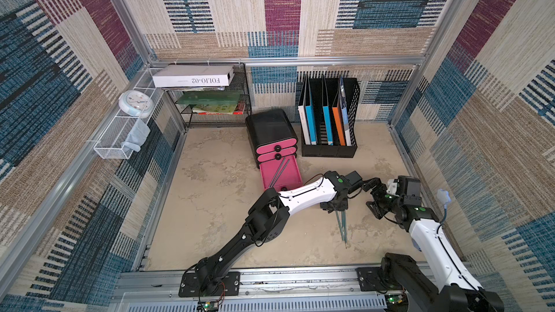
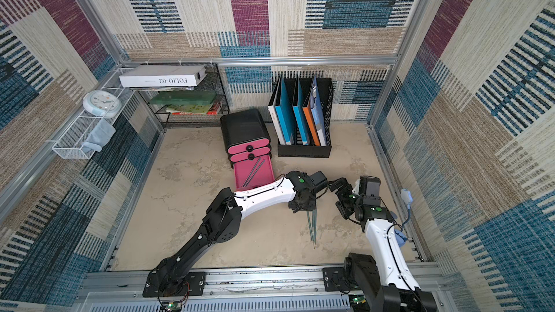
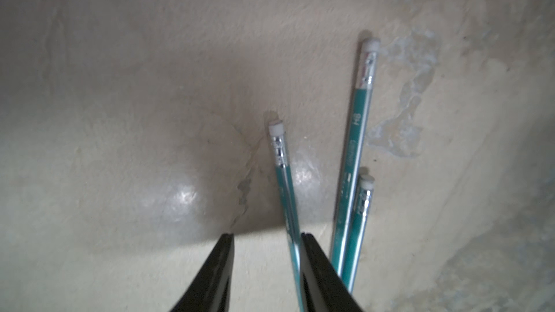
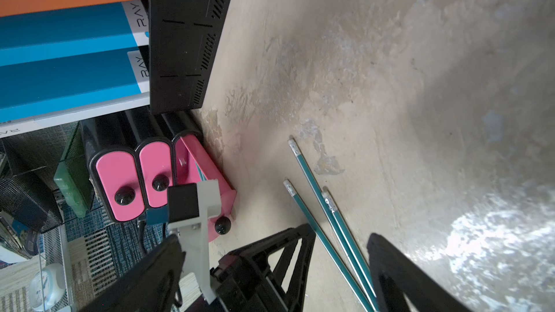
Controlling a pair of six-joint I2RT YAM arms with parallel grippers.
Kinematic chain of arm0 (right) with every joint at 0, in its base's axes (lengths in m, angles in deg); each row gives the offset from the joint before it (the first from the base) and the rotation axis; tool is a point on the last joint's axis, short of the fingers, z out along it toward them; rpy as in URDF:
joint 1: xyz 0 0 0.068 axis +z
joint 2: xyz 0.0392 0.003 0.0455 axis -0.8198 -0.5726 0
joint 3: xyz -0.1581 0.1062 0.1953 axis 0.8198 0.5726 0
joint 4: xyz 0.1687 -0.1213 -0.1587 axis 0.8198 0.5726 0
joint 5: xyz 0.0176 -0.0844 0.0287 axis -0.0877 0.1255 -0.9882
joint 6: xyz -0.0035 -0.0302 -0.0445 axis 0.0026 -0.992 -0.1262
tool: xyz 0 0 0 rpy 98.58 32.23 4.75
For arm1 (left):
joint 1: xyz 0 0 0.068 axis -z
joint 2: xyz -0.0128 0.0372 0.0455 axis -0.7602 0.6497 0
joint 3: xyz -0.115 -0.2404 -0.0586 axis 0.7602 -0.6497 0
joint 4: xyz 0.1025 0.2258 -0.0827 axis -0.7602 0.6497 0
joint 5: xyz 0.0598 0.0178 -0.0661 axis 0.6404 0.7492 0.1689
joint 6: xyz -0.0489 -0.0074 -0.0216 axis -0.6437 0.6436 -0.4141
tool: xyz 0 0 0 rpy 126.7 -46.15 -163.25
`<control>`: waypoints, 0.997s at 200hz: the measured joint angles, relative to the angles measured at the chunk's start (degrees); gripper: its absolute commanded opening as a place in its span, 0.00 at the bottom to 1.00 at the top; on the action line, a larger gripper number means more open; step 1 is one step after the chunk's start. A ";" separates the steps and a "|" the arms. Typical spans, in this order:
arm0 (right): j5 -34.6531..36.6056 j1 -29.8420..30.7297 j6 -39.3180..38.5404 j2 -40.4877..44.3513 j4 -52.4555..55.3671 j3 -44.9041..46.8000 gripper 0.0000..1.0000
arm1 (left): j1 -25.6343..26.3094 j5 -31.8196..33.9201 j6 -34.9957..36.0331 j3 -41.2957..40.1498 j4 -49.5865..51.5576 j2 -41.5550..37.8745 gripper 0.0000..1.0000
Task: Please place the pencils in the drawer according to their color
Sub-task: Pick up the pencil from the center of the board.
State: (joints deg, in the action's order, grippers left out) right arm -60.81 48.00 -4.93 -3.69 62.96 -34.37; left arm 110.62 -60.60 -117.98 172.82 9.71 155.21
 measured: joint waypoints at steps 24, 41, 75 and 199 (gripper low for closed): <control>-0.81 0.00 0.17 2.10 0.72 1.11 0.99 | 0.04 0.26 0.04 1.36 0.24 1.25 0.40; -1.22 0.00 0.24 3.17 1.16 1.64 0.99 | 0.11 0.44 0.28 2.51 0.96 1.99 0.40; -2.27 0.00 0.79 4.24 1.31 2.21 0.99 | 0.15 1.29 0.39 3.39 2.29 2.58 0.34; -6.82 0.07 5.55 5.38 -1.31 4.31 0.99 | 0.13 3.19 -1.73 -7.89 -2.29 -3.04 0.00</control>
State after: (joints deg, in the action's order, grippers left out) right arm -67.63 48.06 0.62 1.69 61.65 -30.07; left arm 110.75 -57.41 -119.71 164.93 7.42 152.18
